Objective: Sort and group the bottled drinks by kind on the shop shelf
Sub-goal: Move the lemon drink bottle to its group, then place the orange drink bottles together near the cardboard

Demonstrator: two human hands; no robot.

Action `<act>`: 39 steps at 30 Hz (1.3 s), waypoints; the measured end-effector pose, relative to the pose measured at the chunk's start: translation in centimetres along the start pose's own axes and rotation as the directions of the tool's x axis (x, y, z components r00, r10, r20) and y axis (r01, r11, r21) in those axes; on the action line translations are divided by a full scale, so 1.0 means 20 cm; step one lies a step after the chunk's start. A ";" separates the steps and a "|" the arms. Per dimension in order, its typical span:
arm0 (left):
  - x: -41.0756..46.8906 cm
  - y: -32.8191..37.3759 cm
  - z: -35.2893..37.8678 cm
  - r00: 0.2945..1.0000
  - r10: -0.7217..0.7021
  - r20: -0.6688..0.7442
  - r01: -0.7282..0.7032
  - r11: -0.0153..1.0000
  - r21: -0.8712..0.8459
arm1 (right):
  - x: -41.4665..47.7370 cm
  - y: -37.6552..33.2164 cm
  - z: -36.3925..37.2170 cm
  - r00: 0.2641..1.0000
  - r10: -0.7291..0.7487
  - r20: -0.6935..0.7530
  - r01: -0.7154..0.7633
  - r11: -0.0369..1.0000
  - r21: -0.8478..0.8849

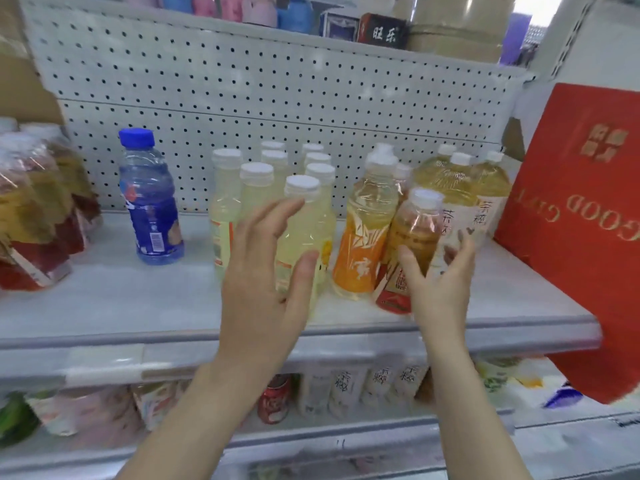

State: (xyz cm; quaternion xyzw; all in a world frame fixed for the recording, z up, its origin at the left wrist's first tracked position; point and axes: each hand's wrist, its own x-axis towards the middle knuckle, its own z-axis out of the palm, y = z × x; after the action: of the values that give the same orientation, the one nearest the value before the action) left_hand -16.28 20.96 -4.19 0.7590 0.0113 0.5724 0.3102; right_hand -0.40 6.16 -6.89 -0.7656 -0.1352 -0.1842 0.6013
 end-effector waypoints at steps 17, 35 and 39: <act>0.04 -0.07 0.71 0.766 -0.585 0.265 0.609 0.793 -0.009 | 0.23 0.19 -0.21 0.954 0.047 0.295 -0.057 0.998 0.024; -0.06 0.23 0.19 0.833 -0.447 0.326 0.533 0.806 -0.257 | -0.02 -0.09 -0.31 0.977 -0.033 0.211 -0.008 0.981 0.193; -0.21 0.20 -0.10 0.784 -0.509 0.355 0.612 0.729 -0.306 | -0.27 -0.17 -0.25 0.955 -0.012 0.298 -0.051 0.978 0.204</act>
State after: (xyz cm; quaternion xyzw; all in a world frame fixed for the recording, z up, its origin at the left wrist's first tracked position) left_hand -20.92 17.01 -5.56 0.7028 0.0839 0.3413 0.6185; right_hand -7.41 2.27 -5.25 -0.7184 -0.2352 -0.0458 0.6531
